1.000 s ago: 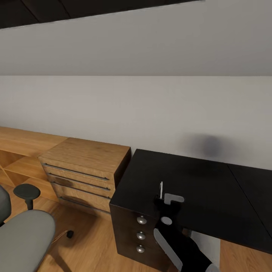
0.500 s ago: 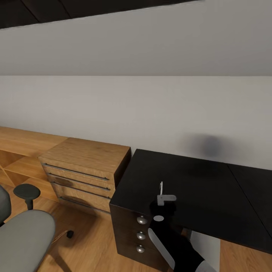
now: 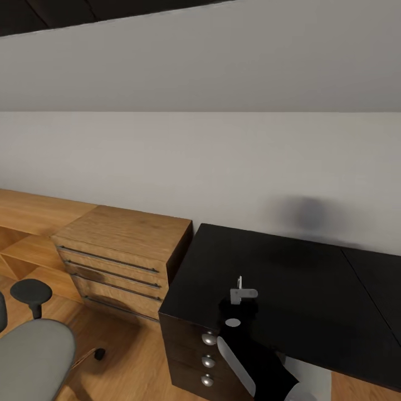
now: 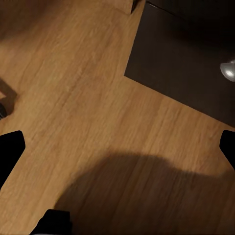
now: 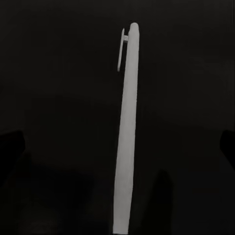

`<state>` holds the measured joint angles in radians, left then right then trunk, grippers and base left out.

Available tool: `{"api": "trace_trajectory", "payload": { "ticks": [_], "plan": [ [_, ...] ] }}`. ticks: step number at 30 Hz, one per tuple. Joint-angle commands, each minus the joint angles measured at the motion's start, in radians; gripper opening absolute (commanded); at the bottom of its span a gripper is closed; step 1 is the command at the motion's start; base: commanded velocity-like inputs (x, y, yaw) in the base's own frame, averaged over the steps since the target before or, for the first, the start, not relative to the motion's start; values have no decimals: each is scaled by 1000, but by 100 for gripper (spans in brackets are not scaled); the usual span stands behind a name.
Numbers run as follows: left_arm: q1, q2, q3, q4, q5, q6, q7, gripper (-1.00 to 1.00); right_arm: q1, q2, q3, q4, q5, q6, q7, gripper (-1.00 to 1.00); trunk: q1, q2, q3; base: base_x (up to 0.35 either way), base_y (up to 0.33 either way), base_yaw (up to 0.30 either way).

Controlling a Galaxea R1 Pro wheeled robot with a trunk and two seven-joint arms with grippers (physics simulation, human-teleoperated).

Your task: In the bedroom, organize the workspace by keeping the computer under the desk, ensuring the monitor is on the desk, placing the keyboard on the desk next to the monitor, placing the mouse on the desk next to the keyboard, moving the folder from the swivel chair onto the desk next to the mouse, stacking the notebook on top of the folder with the pen on top of the notebook, and positioning the swivel chair next to the desk.

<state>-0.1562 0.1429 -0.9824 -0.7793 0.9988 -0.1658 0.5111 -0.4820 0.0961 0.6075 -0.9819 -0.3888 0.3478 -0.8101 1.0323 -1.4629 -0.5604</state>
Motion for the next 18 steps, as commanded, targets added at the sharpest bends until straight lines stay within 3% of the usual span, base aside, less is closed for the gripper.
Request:
{"api": "trace_trajectory", "payload": {
  "ticks": [1,5,13,18],
  "plan": [
    [-2,1,-8,-1,11,-8,5,100,-2,-3,-27,25,-3,-14,0,100,0,-1,-1,12,0,0],
    [-2,1,-9,-1,11,-8,5,100,-20,-4,-48,65,-4,-23,4,100,0,-1,-1,6,0,0],
    [-2,1,-9,-1,11,-8,5,100,-96,0,-57,243,-9,-102,100,100,0,-1,-1,0,0,0],
    [-2,1,-9,-1,11,-8,5,100,-102,2,-57,257,-9,-107,107,100,0,-1,-1,0,0,0]
  ]
}}
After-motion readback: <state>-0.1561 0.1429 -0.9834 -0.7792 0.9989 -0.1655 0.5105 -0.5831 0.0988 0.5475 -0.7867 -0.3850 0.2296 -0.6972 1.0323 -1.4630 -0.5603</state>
